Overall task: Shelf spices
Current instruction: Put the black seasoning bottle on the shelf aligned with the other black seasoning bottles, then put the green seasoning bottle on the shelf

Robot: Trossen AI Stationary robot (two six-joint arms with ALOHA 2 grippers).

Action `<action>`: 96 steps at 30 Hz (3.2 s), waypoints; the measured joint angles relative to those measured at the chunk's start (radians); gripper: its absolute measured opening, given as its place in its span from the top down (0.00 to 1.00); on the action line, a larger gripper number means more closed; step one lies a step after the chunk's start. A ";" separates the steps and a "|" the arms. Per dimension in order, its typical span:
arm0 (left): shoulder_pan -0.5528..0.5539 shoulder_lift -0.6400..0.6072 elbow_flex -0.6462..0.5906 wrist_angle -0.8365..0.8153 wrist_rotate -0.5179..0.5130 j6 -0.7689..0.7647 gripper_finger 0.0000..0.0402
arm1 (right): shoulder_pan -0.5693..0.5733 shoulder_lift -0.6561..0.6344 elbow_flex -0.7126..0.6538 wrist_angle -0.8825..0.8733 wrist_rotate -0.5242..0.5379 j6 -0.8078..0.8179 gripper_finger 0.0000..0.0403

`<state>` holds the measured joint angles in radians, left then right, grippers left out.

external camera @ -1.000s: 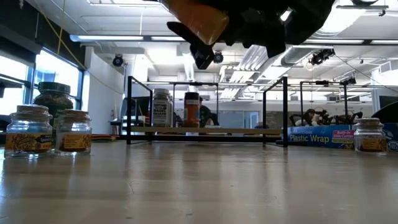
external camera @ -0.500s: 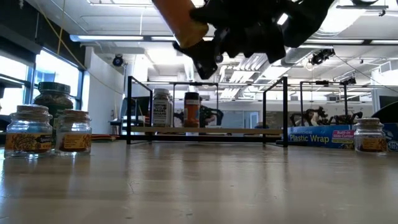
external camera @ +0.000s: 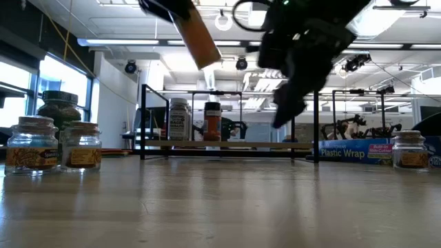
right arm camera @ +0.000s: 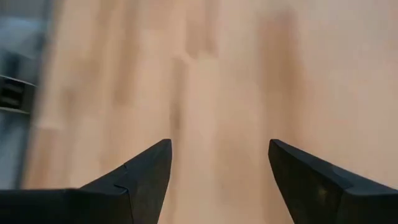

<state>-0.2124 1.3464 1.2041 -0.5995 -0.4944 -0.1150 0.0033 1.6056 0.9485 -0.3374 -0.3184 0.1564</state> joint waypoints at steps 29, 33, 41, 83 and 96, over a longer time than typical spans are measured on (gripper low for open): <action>0.508 0.515 0.406 -0.268 0.276 0.318 0.40 | 0.065 -0.266 0.000 -0.127 0.371 0.052 0.35; 0.520 0.515 0.407 -0.267 0.276 0.308 0.34 | 0.065 -0.266 0.000 -0.120 0.373 0.052 0.35; 0.527 0.515 0.407 -0.261 0.202 0.301 0.31 | 0.065 -0.266 0.000 -0.113 0.393 0.066 0.35; 0.079 0.159 0.405 -0.584 -0.125 -0.131 0.31 | -0.180 0.265 0.073 0.597 0.606 -0.134 0.35; 0.001 0.153 0.353 -0.680 -0.197 -0.259 0.31 | -0.098 -0.048 0.069 0.133 0.676 -0.231 0.35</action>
<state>-0.2115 1.4997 1.5567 -1.2792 -0.6918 -0.3738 -0.0946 1.5577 1.0180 -0.2048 0.3574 -0.0743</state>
